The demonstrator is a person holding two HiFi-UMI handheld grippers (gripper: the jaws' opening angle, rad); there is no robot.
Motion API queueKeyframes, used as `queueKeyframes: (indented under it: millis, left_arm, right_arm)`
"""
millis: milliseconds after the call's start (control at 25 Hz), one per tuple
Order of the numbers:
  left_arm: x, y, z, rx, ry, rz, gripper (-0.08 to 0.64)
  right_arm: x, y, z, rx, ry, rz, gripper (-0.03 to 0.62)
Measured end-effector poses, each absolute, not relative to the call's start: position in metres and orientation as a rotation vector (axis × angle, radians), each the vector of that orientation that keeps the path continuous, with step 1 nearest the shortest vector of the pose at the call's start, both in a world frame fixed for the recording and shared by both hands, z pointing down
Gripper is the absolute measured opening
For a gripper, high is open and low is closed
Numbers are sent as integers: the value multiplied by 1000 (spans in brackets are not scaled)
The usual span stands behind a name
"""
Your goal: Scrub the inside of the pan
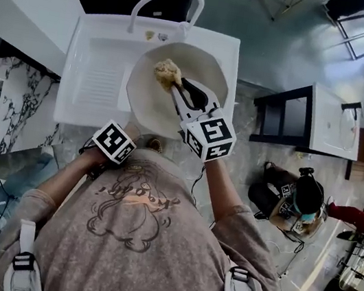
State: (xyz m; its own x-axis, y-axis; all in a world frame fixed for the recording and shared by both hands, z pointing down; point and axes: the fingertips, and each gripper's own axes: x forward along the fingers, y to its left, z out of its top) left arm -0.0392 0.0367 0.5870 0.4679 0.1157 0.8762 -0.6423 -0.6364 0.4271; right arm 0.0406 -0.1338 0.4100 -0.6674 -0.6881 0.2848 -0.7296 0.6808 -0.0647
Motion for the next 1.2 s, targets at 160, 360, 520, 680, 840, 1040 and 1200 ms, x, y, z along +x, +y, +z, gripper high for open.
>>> queueKeyframes:
  millis: [160,360,520,680,840,1040,1200]
  left_arm:
    - [-37,37,585,1952,-428,1250,57]
    - [-36,33,585,1964,-418,1261,57]
    - [-35,31,586,1976,-405,1271,58]
    - [-32,31,585,1986,-387,1280,58]
    - [-30,30,584,1993,-377,1284,58]
    - [-30,32,584,1999,-368,1295,58]
    - [-28,34,585,2009,-344,1310,58]
  right_arm:
    - [23,-132,424,1062,-2648,266,99]
    - [9,-136,442,978,-2618,282,100]
    - [3,-143,460,930,-2560,279,100]
    - [2,-151,481,912,-2496,311,100]
    - [2,-157,504,901,-2423,369,100]
    - [-3,-159,520,881,-2385,394,100]
    - [-4,-165,536,875,-2349,373,100]
